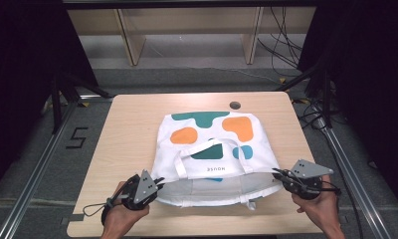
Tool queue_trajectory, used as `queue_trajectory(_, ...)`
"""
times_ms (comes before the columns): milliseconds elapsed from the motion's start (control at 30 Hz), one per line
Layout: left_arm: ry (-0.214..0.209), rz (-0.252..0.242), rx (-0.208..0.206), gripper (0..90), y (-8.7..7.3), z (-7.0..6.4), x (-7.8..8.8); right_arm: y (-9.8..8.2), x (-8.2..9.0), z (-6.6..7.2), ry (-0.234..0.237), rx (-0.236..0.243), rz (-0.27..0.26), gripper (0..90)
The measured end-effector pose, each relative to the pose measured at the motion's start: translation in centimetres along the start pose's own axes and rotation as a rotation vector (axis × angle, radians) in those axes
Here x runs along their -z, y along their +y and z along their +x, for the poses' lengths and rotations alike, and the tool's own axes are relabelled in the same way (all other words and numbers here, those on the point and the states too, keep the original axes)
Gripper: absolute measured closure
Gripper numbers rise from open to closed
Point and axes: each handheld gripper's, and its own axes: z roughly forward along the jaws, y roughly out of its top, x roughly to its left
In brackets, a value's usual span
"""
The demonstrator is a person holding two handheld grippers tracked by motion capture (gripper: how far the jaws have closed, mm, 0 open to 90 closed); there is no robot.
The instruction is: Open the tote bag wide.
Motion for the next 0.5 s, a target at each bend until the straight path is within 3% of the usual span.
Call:
queue_trajectory(33, 0.026, -0.032, -0.003, 87.1, 0.9, 0.6, 0.6, 0.5, 0.2, -0.1, 0.001, -0.003, -0.017, 88.4)
queue_trajectory(67, 0.026, -0.032, -0.003, 87.2, 0.9, 0.6, 0.6, 0.5, 0.2, -0.1, 0.001, -0.003, -0.017, 88.4)
queue_trajectory(100, 0.037, -0.064, 0.015, 87.2, 1.4, 0.8, 0.9, 0.9, 0.4, -0.3, -0.003, -0.004, -0.041, 88.4)
queue_trajectory(133, 0.044, -0.077, -0.001, 87.1, 2.1, 1.4, 1.4, 1.5, 0.7, -0.5, 0.000, 0.003, -0.055, 88.4)
queue_trajectory(200, 0.061, -0.109, 0.009, 87.2, 3.1, 1.8, 1.9, 3.2, 1.6, -1.4, -0.022, 0.015, -0.114, 88.4)
queue_trajectory(233, 0.071, -0.134, 0.009, 87.2, 4.0, 2.1, 2.4, 3.6, 1.9, -1.6, -0.023, -0.004, -0.134, 88.5)
queue_trajectory(300, 0.072, -0.158, 0.013, 87.2, 4.6, 2.5, 2.9, 4.0, 2.1, -1.8, -0.024, -0.007, -0.148, 88.5)
queue_trajectory(367, 0.080, -0.185, 0.018, 87.1, 5.4, 3.0, 3.7, 5.7, 3.0, -2.7, -0.031, 0.005, -0.193, 88.5)
queue_trajectory(433, 0.087, -0.197, 0.018, 87.1, 5.9, 3.2, 4.0, 6.0, 3.2, -2.8, -0.031, 0.005, -0.202, 88.5)
queue_trajectory(500, 0.093, -0.223, 0.027, 87.2, 6.5, 3.7, 4.6, 7.5, 4.0, -3.1, -0.036, 0.011, -0.229, 88.5)
